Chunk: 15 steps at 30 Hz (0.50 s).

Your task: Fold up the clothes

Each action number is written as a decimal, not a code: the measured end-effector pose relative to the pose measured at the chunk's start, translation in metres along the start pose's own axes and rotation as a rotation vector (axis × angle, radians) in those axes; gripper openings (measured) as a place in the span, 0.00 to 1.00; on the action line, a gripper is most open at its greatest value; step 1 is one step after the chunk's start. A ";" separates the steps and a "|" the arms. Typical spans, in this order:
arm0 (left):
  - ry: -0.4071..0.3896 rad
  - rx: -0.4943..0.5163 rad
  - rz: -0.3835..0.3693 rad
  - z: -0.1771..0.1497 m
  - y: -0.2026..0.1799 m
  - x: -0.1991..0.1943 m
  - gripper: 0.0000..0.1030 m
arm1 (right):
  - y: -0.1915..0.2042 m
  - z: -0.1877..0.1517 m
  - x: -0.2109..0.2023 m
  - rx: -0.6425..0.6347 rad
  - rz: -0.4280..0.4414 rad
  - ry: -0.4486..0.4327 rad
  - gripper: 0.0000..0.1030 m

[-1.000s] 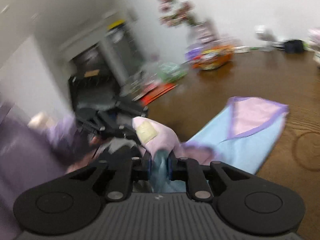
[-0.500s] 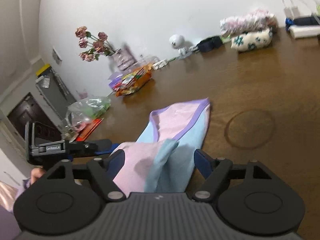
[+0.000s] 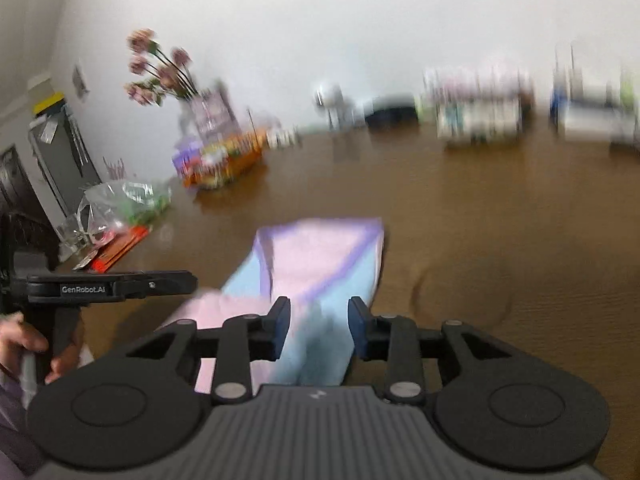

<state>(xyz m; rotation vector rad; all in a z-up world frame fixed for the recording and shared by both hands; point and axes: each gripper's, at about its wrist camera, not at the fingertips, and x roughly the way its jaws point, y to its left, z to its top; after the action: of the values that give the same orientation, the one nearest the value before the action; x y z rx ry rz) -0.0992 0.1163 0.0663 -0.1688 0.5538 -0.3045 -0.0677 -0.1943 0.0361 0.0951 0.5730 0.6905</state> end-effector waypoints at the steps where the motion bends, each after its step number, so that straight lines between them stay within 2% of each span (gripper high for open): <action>1: -0.009 0.022 -0.015 0.003 -0.007 -0.004 0.29 | 0.008 0.003 -0.004 -0.050 0.006 -0.027 0.30; 3: 0.010 0.064 -0.076 0.004 -0.023 -0.003 0.29 | 0.021 0.006 0.001 -0.102 0.044 -0.019 0.24; 5: 0.063 0.111 -0.103 -0.002 -0.038 0.007 0.29 | 0.029 0.003 0.018 -0.128 0.058 0.041 0.22; 8: 0.157 0.121 -0.066 -0.019 -0.043 0.031 0.25 | 0.033 -0.012 0.041 -0.146 0.012 0.126 0.21; 15: 0.153 0.052 -0.096 -0.029 -0.026 0.041 0.25 | 0.033 -0.023 0.040 -0.120 -0.026 0.134 0.22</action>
<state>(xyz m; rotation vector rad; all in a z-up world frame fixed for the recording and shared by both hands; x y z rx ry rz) -0.0879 0.0768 0.0284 -0.1224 0.6898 -0.4276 -0.0739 -0.1460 0.0073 -0.0711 0.6584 0.7082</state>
